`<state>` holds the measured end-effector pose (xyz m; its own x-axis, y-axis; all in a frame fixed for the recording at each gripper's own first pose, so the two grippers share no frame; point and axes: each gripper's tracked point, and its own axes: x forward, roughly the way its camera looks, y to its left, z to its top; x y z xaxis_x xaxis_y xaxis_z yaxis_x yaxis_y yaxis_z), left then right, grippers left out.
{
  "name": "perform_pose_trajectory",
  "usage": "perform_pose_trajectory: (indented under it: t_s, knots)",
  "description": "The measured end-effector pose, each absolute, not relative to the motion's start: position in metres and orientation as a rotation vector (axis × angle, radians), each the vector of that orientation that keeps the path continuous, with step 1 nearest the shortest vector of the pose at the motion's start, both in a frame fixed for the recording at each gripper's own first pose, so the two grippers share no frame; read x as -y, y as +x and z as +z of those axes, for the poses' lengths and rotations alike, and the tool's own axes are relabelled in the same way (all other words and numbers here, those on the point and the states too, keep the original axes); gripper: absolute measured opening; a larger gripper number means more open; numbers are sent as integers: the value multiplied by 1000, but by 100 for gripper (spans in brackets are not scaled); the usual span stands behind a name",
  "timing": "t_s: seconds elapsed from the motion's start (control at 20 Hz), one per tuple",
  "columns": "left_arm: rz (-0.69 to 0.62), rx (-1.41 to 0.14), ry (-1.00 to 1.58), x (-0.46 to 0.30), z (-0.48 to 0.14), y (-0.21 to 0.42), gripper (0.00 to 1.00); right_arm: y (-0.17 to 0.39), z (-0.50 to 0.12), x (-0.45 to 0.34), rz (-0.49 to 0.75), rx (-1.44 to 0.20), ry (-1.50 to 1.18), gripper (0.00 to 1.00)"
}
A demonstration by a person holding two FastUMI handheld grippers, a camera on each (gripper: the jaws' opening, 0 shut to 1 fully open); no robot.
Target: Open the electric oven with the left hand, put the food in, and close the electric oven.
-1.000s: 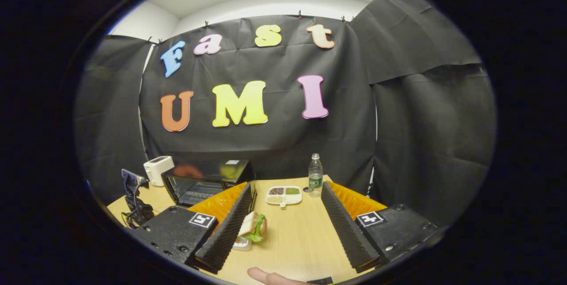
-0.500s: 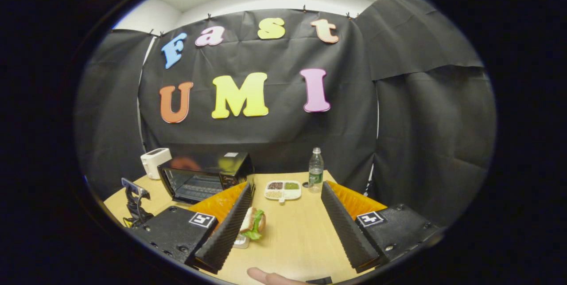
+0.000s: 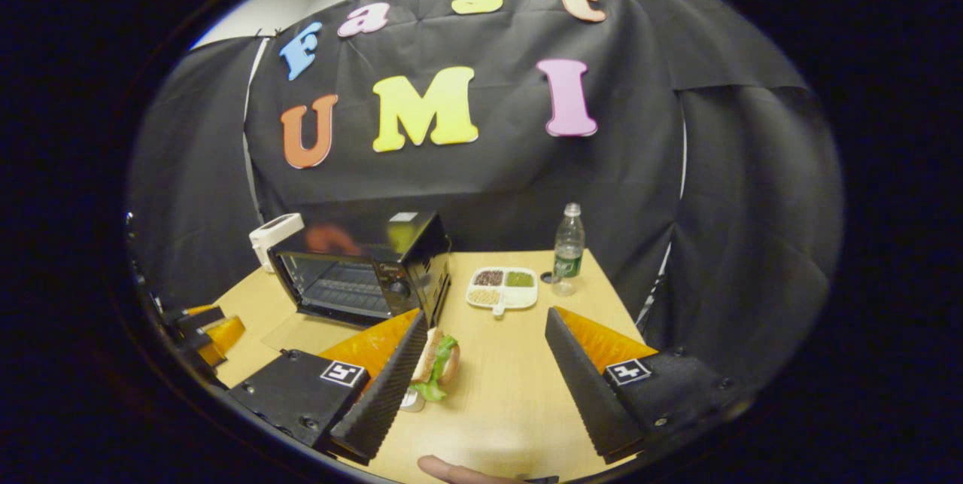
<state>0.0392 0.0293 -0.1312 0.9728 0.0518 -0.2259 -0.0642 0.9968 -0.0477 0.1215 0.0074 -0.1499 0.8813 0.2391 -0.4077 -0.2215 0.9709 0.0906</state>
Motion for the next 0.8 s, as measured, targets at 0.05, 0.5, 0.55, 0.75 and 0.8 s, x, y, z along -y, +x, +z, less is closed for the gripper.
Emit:
perform_pose_trajectory:
  t_s: [0.05,0.5,0.55,0.75,0.8]
  knots:
    - [68,-199,-50,-34,-115,38,96,127,-160,-13,271,-473,69,98]
    - [88,-46,-23,-40,-24,9,95,181,-246,-61,485,-842,201,98]
    - [91,-51,-12,-39,-23,6,95,181,-253,-63,499,-888,204,98]
    - [118,-47,5,-43,-21,3,95,179,-266,-78,631,-1065,296,90]
    - [118,-53,7,-41,-23,2,95,185,-272,-74,622,-1086,295,89]
